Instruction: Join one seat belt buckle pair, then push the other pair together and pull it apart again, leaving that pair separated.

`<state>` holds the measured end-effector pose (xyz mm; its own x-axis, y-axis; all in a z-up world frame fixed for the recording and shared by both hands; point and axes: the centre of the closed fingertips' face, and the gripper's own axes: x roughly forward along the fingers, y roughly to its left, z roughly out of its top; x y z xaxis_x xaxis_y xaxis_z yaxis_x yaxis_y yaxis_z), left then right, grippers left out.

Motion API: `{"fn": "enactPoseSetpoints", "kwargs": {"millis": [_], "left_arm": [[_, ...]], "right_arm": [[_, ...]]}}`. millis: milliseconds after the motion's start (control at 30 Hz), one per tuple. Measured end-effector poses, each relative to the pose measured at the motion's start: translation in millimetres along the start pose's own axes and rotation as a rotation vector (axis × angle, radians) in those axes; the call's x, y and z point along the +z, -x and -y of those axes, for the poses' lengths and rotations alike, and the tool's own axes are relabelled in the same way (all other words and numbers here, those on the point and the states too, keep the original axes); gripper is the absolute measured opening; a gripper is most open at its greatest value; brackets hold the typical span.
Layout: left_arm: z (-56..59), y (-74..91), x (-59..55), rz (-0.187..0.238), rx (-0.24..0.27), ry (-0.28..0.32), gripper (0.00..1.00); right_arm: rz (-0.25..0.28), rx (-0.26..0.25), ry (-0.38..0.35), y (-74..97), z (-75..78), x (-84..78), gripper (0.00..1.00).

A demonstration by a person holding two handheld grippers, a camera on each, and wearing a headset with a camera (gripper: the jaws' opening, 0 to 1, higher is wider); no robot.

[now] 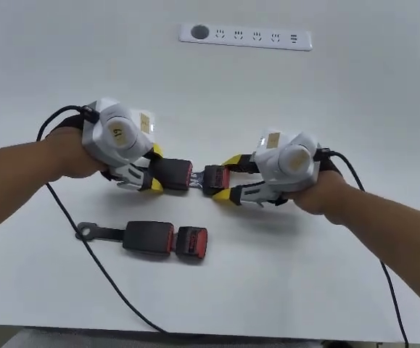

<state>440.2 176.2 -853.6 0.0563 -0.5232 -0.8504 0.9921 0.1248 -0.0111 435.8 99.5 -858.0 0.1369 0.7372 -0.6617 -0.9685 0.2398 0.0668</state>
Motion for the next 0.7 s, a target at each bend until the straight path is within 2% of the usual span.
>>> {"fn": "enactPoseSetpoints", "kwargs": {"millis": [167, 267, 300, 700], "left_arm": [[0.0, -0.2, 0.4, -0.01, -0.003, -0.015, 0.34], [0.8, -1.0, 1.0, -0.019, -0.013, -0.033, 0.34], [1.1, -1.3, 1.1, -0.028, -0.016, -0.038, 0.33], [0.5, -2.4, 1.5, -0.036, -0.037, -0.087, 0.33]], "right_arm": [[-0.006, 0.008, -0.005, -1.8, 0.5, 2.3, 0.34], [0.012, 0.015, -0.024, -9.7, -1.9, 9.9, 0.33], [0.005, 0.008, -0.009, -13.2, -1.7, 11.6, 0.33], [-0.013, -0.013, -0.021, -13.9, 1.9, 13.7, 0.33]]}}
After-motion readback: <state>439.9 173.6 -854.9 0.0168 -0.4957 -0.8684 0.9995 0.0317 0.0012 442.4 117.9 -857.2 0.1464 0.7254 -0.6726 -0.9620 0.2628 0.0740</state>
